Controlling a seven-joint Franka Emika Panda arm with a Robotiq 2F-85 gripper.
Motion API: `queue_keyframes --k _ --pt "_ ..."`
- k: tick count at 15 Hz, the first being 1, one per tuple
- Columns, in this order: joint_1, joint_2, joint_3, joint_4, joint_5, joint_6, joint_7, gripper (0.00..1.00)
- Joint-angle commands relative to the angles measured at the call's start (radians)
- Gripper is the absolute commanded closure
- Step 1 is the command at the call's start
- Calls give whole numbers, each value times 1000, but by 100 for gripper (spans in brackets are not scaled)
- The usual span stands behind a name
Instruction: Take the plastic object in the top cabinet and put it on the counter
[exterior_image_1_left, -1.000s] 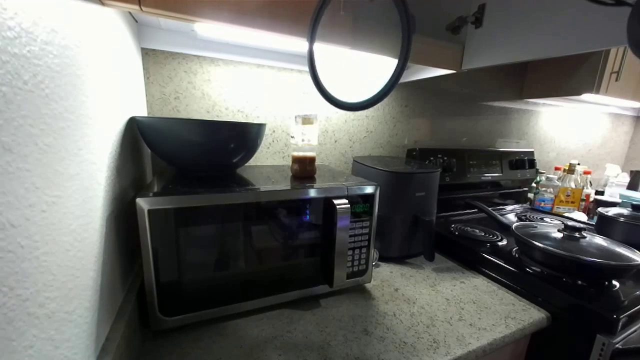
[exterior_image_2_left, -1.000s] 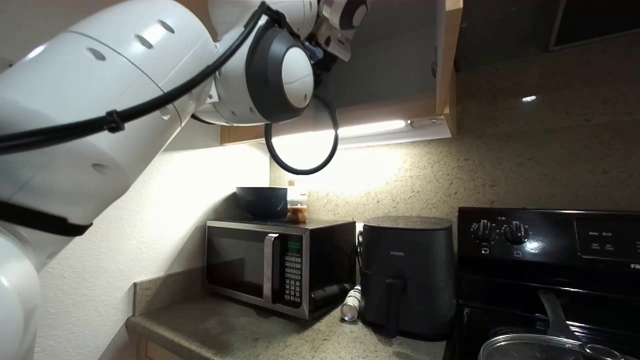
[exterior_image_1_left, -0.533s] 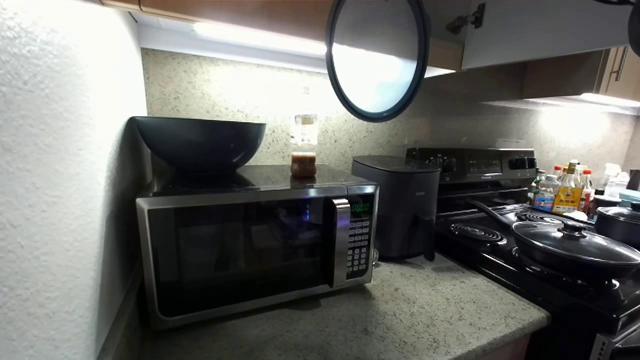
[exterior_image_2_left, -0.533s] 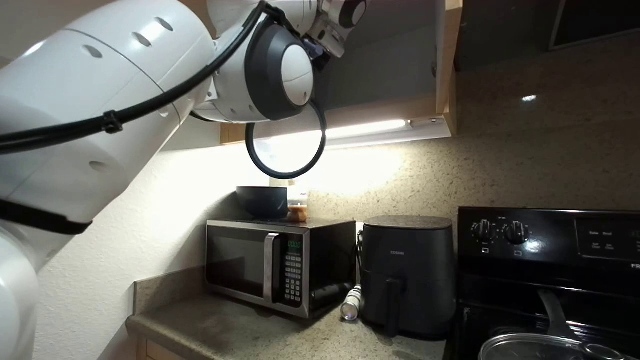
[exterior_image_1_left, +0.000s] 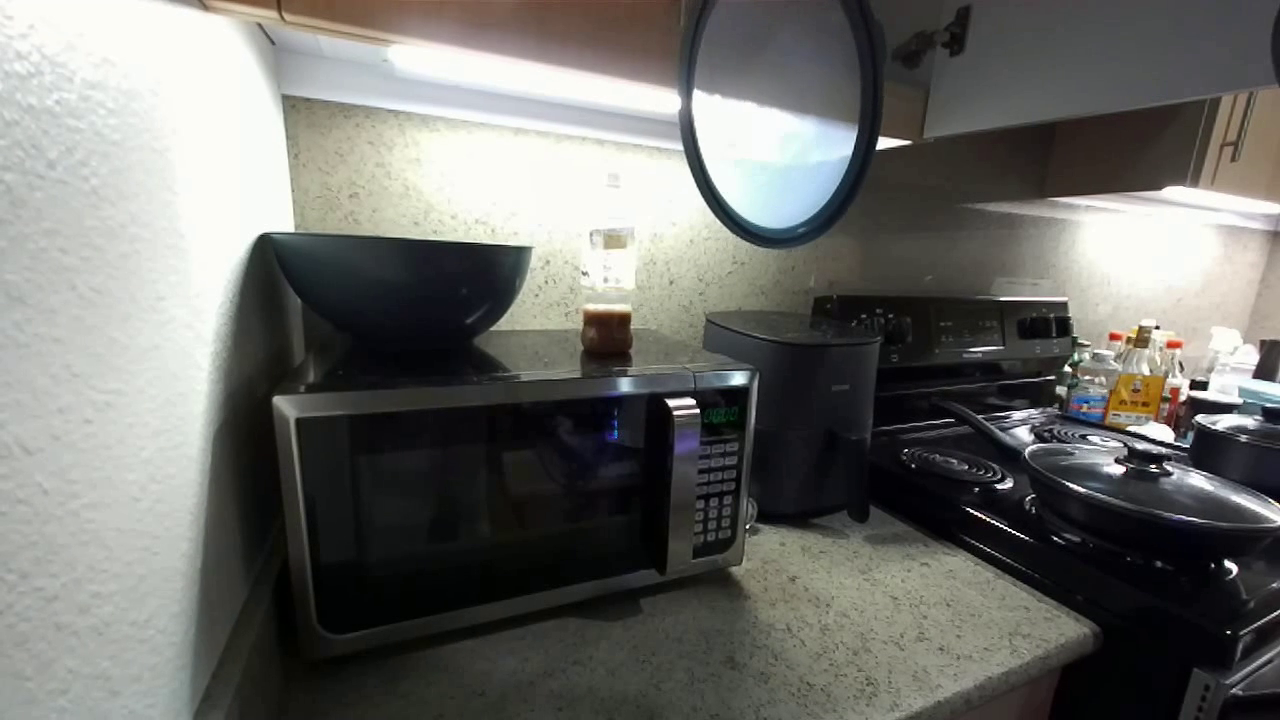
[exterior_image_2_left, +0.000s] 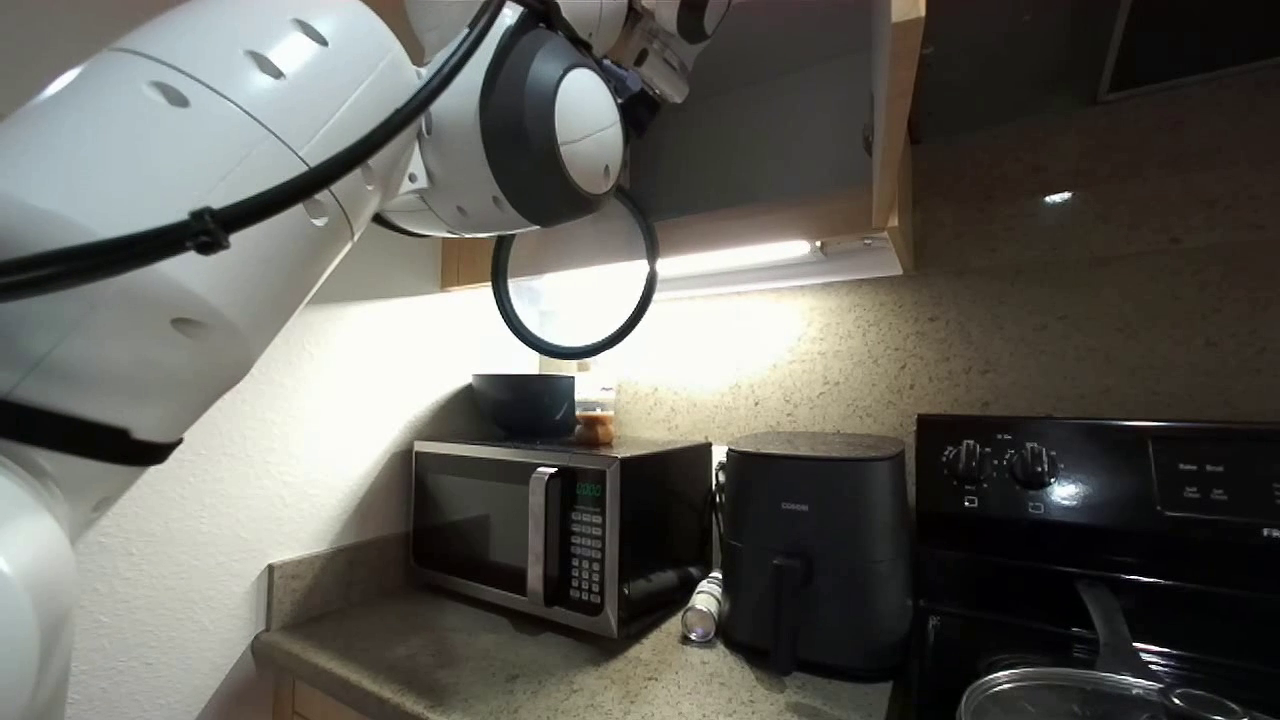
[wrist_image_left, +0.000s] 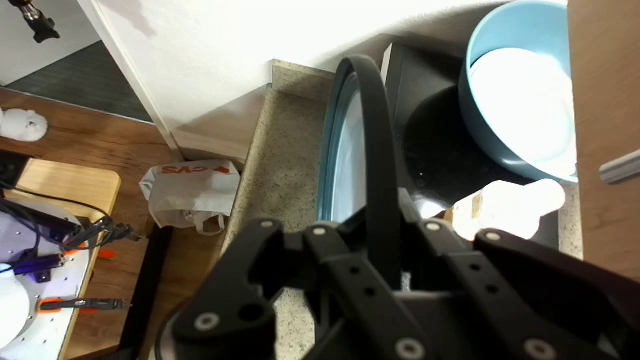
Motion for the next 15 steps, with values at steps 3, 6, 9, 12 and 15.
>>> queue_keyframes --k 3,6,9,12,15 --pt "-7 102 -15 11 11 50 -10 96" --pt "-12 144 -8 13 14 100 -19 96" --pt "-15 160 -4 4 10 142 -38 96" --pt "-10 160 -13 -4 -9 157 -50 96" --pt "19 158 -69 -11 -122 129 -34 96"
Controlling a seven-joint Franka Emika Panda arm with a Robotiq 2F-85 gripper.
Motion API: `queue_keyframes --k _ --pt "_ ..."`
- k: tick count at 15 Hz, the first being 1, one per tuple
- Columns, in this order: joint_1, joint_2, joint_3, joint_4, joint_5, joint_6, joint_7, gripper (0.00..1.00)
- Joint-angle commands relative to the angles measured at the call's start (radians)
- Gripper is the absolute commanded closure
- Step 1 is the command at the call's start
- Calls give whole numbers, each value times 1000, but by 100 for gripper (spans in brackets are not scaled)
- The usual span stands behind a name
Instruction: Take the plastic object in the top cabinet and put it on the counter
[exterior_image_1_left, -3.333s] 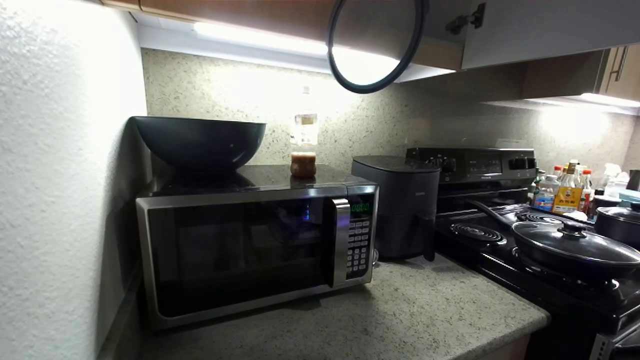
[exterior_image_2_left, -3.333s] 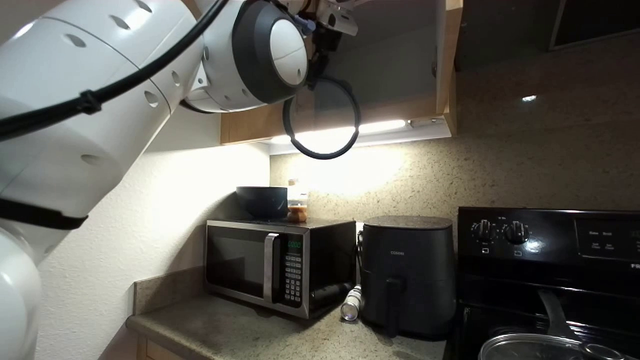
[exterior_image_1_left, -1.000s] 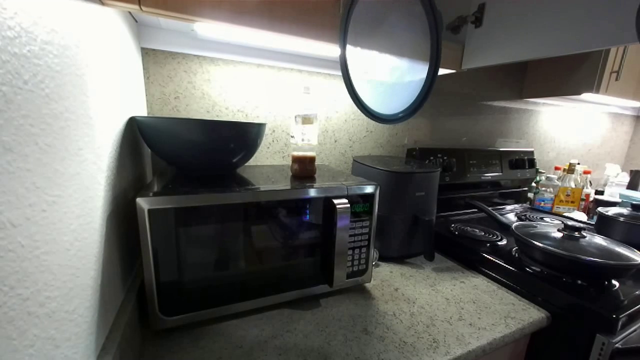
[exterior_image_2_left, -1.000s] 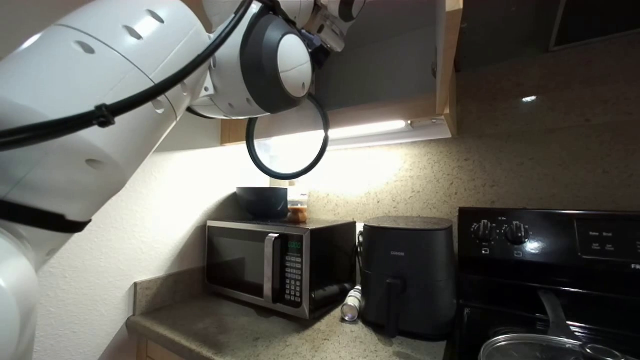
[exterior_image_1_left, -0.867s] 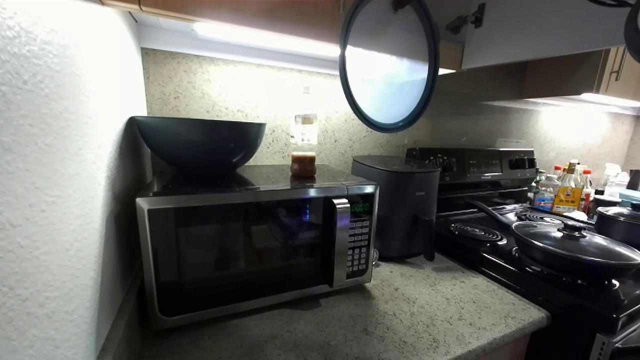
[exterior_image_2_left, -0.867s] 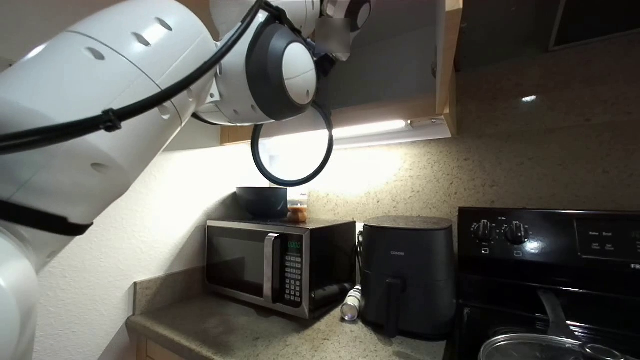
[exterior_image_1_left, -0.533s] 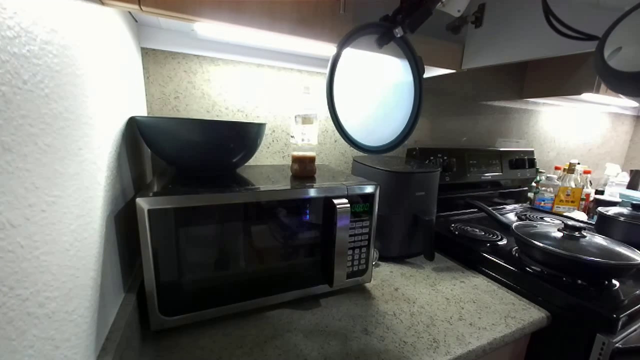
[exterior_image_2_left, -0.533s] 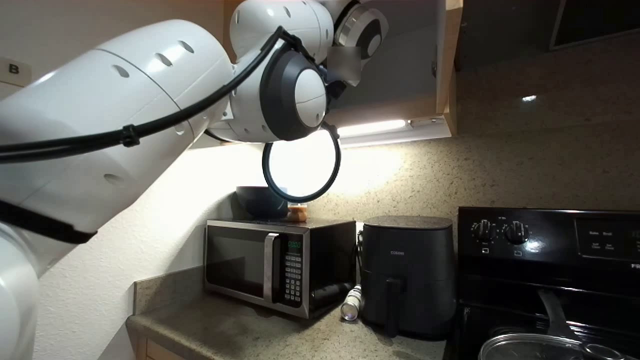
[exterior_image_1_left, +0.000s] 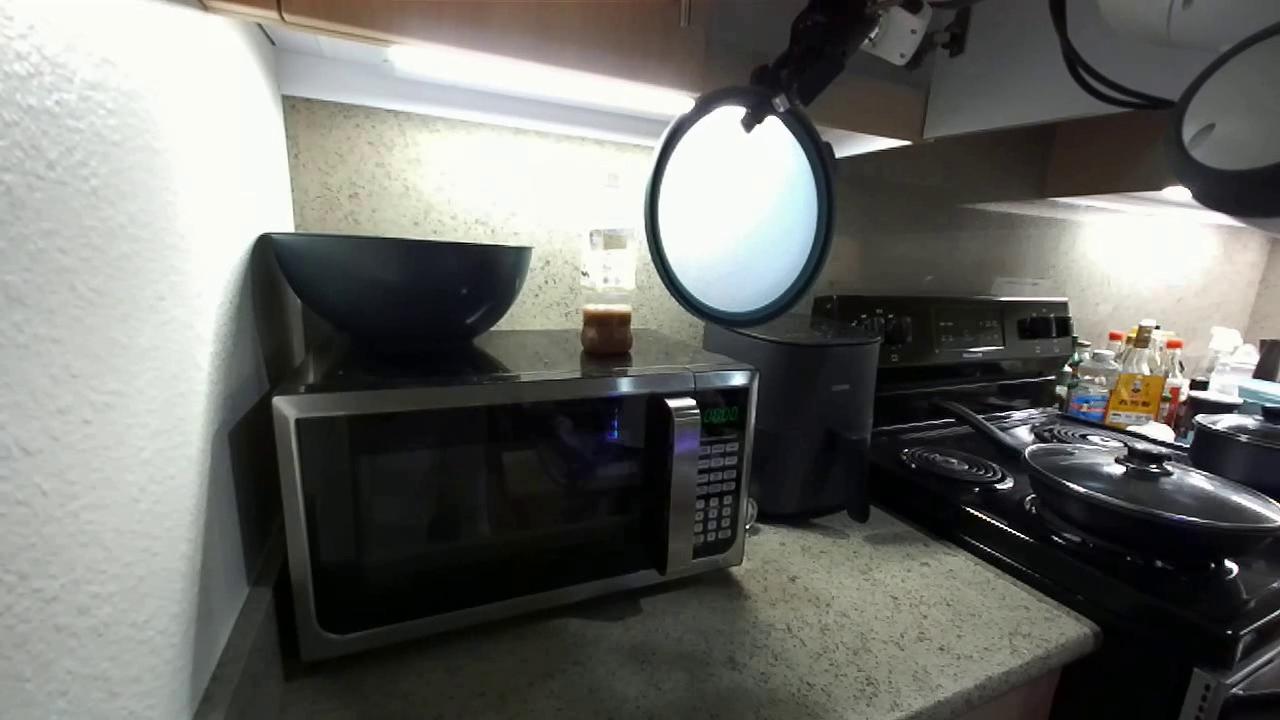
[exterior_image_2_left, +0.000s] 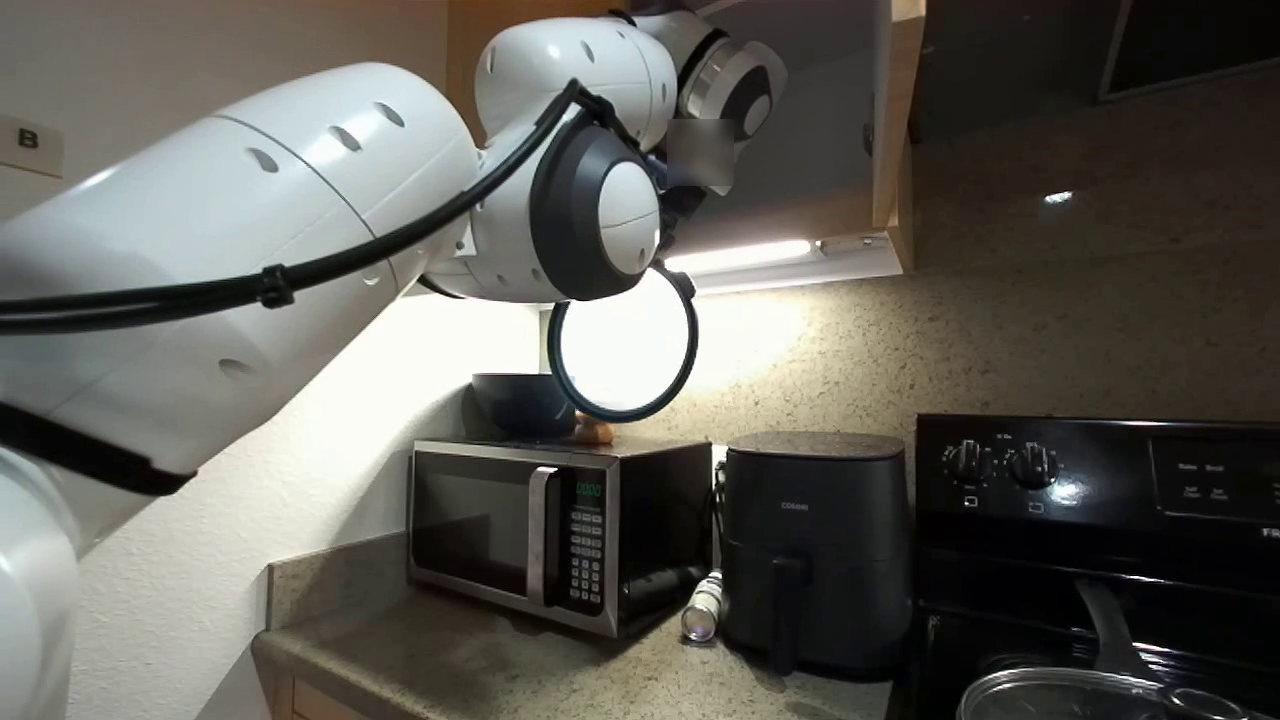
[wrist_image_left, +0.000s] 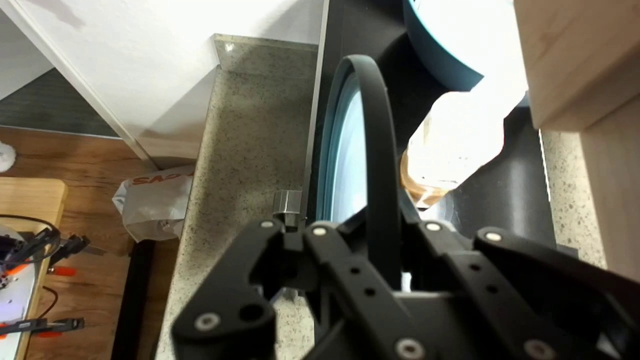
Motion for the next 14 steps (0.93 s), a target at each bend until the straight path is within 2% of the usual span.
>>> queue_keyframes --k 1,5,8,10,14 --pt "23 -7 -43 -11 -117 -9 -11 96" --pt "43 11 -67 7 -248 22 -37 96" --pt "75 -4 -110 -5 -357 71 -82 96" --pt "83 10 -122 7 -393 125 -79 97" --pt "118 0 -166 4 -482 161 -73 96"
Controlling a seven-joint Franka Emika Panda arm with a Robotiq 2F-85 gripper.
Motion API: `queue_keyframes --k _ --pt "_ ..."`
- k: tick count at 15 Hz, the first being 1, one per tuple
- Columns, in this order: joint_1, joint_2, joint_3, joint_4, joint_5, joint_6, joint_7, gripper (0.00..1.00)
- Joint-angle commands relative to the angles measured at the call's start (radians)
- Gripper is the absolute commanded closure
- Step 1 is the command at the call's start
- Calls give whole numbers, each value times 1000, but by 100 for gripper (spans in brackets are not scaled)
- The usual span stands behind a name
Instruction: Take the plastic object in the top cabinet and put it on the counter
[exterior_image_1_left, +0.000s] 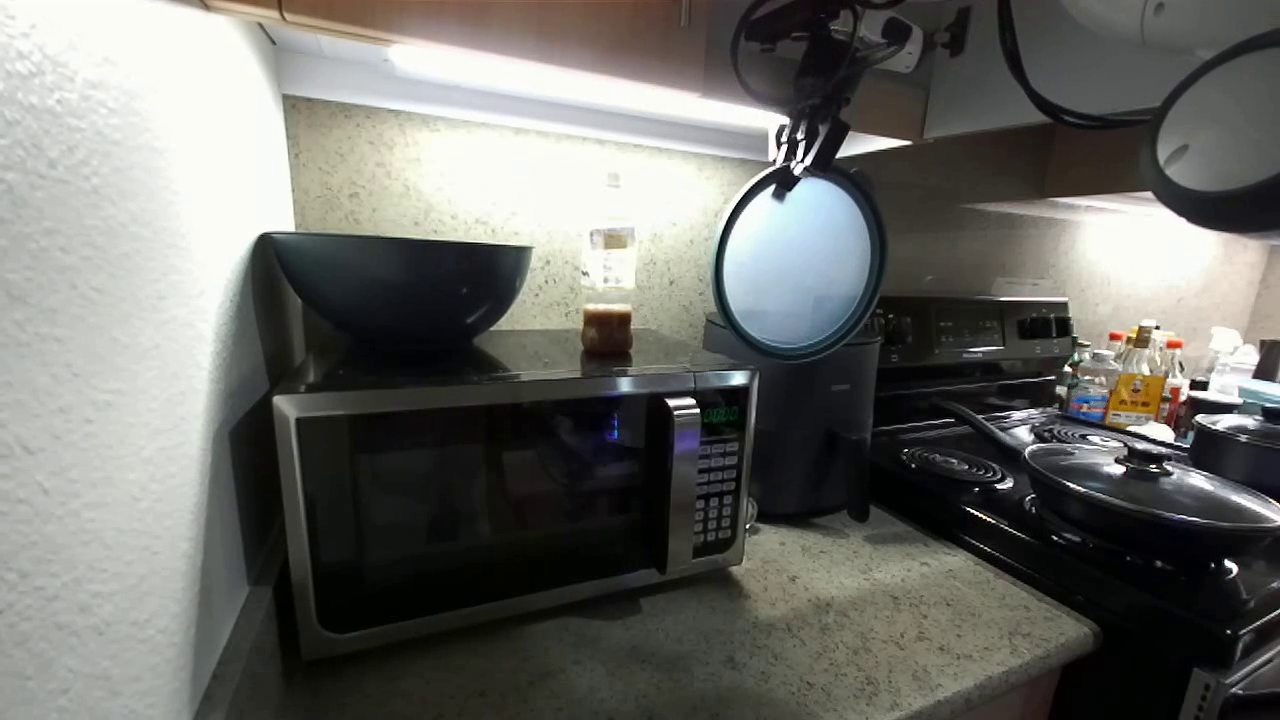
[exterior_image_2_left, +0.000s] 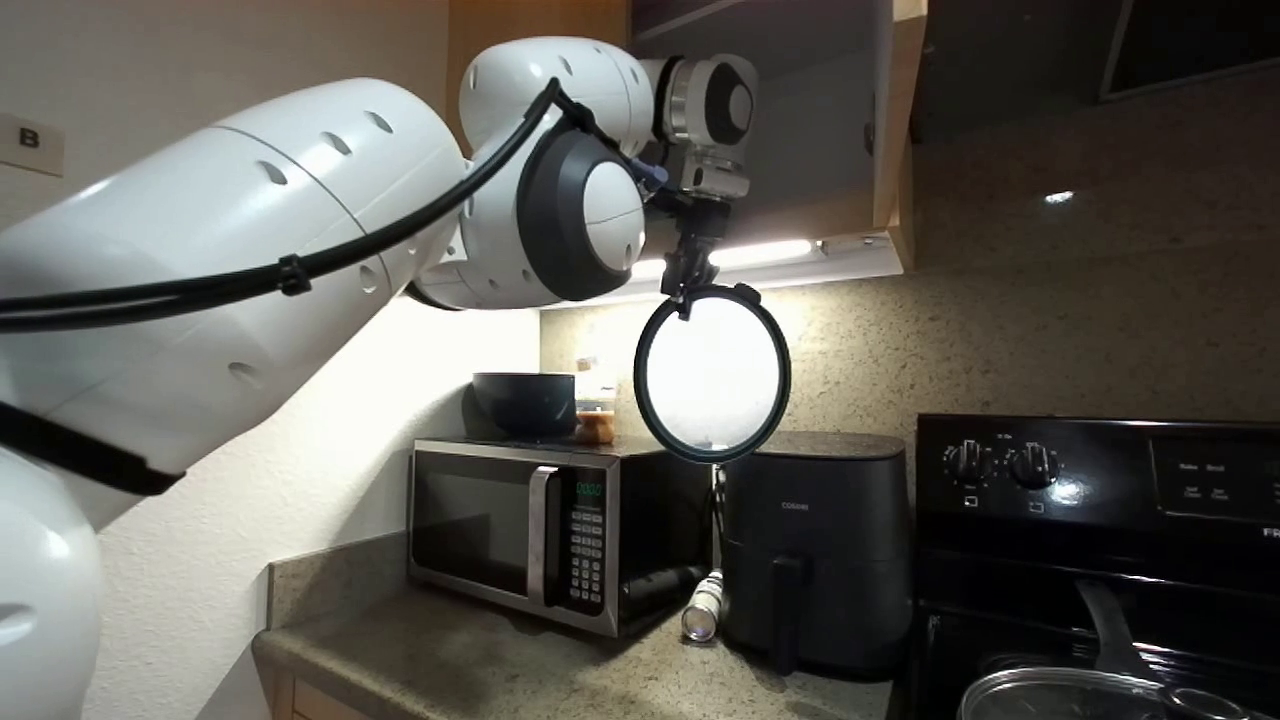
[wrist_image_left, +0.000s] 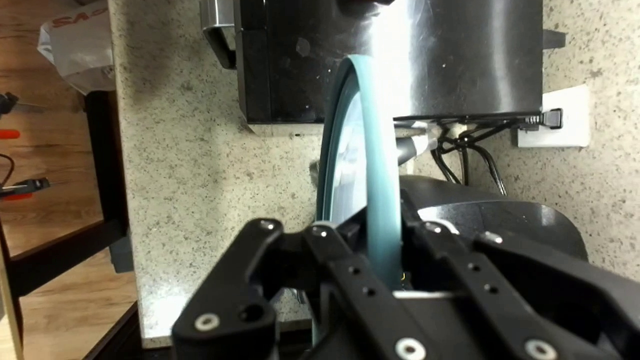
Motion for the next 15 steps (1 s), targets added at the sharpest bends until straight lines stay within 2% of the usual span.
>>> queue_keyframes --k 1,5,15 --pt "31 -13 -52 0 -96 99 -15 96" --pt "75 -44 -87 1 -177 86 -23 96" --pt "129 -121 -96 1 -227 4 -35 96"
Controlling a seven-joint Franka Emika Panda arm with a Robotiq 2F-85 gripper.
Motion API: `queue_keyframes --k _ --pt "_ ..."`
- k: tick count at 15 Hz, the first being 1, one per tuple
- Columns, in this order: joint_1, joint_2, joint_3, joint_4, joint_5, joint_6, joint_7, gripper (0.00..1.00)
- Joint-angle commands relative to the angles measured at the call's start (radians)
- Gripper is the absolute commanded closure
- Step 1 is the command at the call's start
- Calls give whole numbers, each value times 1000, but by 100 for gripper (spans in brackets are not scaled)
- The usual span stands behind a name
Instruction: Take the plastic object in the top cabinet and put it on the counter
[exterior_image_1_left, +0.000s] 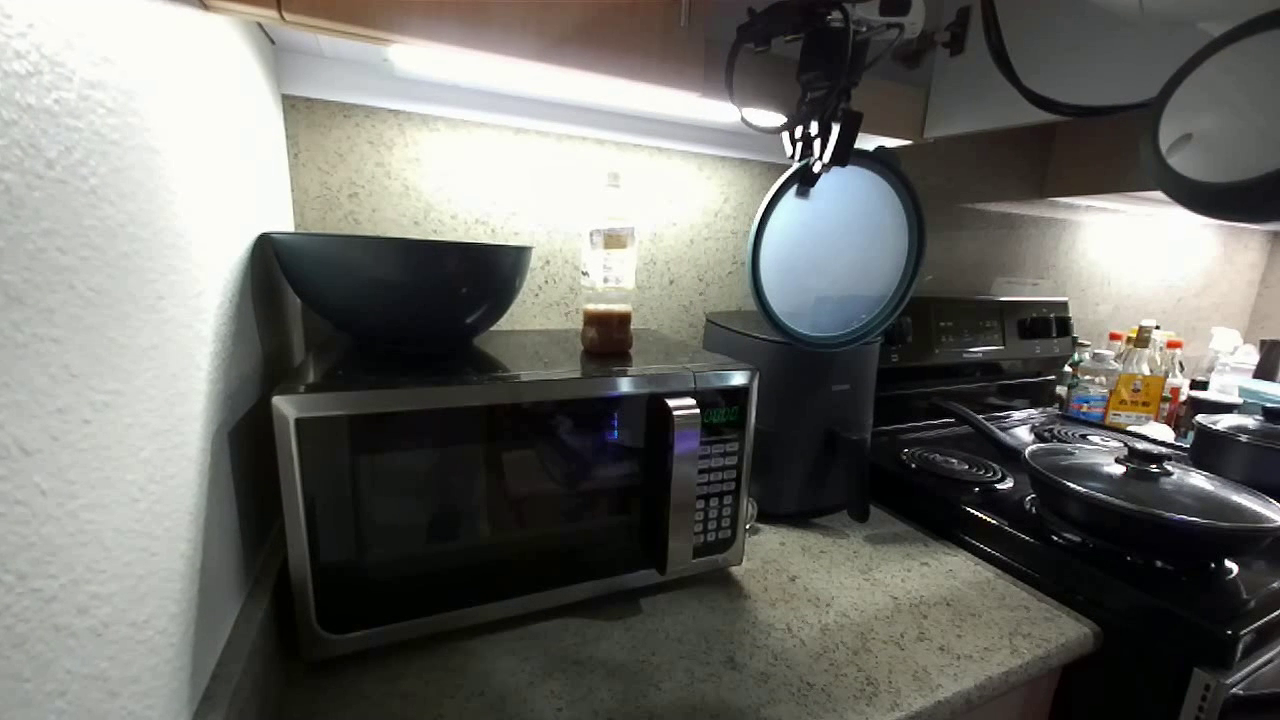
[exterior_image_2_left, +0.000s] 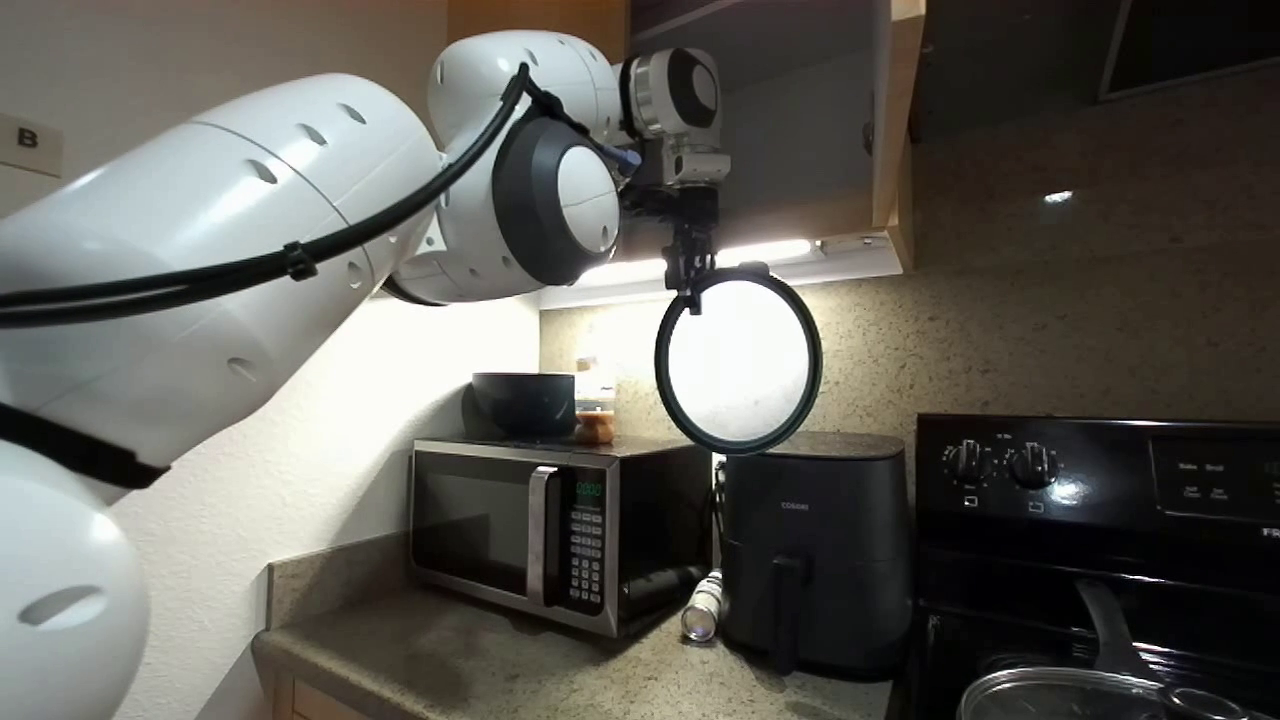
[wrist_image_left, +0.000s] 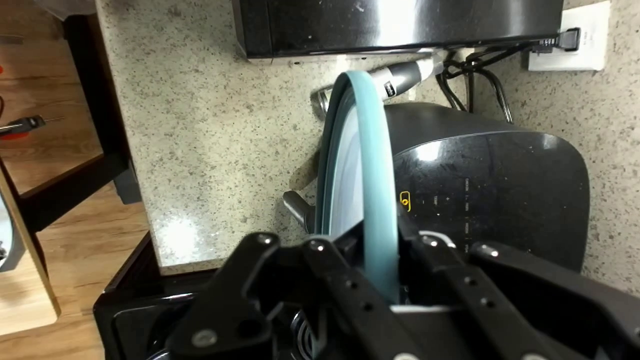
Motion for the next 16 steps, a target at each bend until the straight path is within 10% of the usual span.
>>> queue_keyframes --k 1,16 --pt "34 -96 -8 0 -37 34 -40 96" --pt "273 -328 -58 33 -271 55 -175 97"
